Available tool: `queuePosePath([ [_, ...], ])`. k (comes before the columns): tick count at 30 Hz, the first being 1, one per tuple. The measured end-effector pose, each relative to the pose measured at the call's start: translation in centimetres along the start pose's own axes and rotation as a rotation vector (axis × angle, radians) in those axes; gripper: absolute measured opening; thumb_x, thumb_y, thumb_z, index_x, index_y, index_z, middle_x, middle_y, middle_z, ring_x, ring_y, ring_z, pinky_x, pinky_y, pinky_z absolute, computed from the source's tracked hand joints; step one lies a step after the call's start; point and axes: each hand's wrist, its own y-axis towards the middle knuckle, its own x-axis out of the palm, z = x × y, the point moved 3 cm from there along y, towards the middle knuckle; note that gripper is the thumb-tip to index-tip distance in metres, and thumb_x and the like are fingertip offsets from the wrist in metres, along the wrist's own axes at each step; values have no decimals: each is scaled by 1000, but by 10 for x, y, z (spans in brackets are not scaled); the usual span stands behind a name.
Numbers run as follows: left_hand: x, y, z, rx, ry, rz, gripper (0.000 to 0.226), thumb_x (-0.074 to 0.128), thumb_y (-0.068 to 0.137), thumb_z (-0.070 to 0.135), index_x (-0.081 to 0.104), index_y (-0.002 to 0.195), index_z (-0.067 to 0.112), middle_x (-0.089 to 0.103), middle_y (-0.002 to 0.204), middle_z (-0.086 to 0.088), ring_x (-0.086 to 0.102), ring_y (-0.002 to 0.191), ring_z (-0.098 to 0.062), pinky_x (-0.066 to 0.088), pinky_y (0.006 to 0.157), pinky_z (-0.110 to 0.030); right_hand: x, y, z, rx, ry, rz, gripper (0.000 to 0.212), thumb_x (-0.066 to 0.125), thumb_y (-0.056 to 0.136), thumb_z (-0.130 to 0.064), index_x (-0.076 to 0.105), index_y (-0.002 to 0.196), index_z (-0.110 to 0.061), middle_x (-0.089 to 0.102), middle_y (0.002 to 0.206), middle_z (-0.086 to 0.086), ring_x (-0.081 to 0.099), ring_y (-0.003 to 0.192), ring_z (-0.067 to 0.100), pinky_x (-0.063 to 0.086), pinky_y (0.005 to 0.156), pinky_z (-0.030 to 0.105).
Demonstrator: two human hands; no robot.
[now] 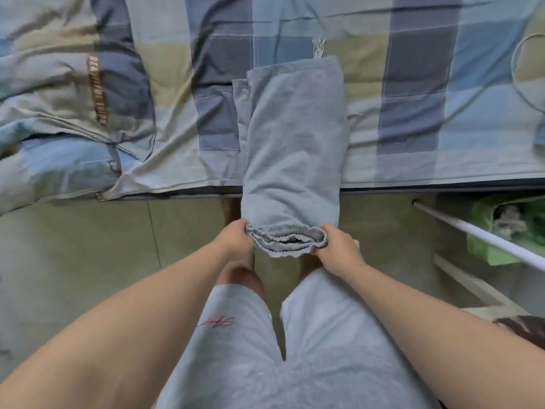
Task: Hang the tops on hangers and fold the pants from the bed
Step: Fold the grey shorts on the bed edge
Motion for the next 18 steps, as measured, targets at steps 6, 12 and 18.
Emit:
queuePosePath([
  [6, -37, 27, 34, 56, 3, 65, 18, 56, 85, 1, 60, 96, 14, 68, 104, -9, 63, 96, -26, 48, 72, -29, -34, 25, -13, 26, 243, 24, 27, 72, 79, -23, 46, 86, -29, 66, 93, -1, 60, 98, 29, 46, 89, 42],
  [12, -100, 63, 91, 137, -73, 219, 24, 51, 89, 2, 63, 110, 1, 69, 110, -18, 64, 102, -34, 55, 87, -46, -97, 84, -46, -38, 450, 134, 24, 75, 80, -20, 56, 92, -12, 66, 88, 1, 59, 84, 20, 48, 73, 34],
  [18, -162, 98, 155, 219, -316, 363, 22, 60, 88, 4, 65, 109, 12, 67, 96, -6, 60, 85, -20, 51, 73, -32, -178, 146, -88, -86, 568, 300, 28, 74, 82, -24, 59, 104, -19, 70, 110, 6, 65, 102, 24, 54, 91, 42],
])
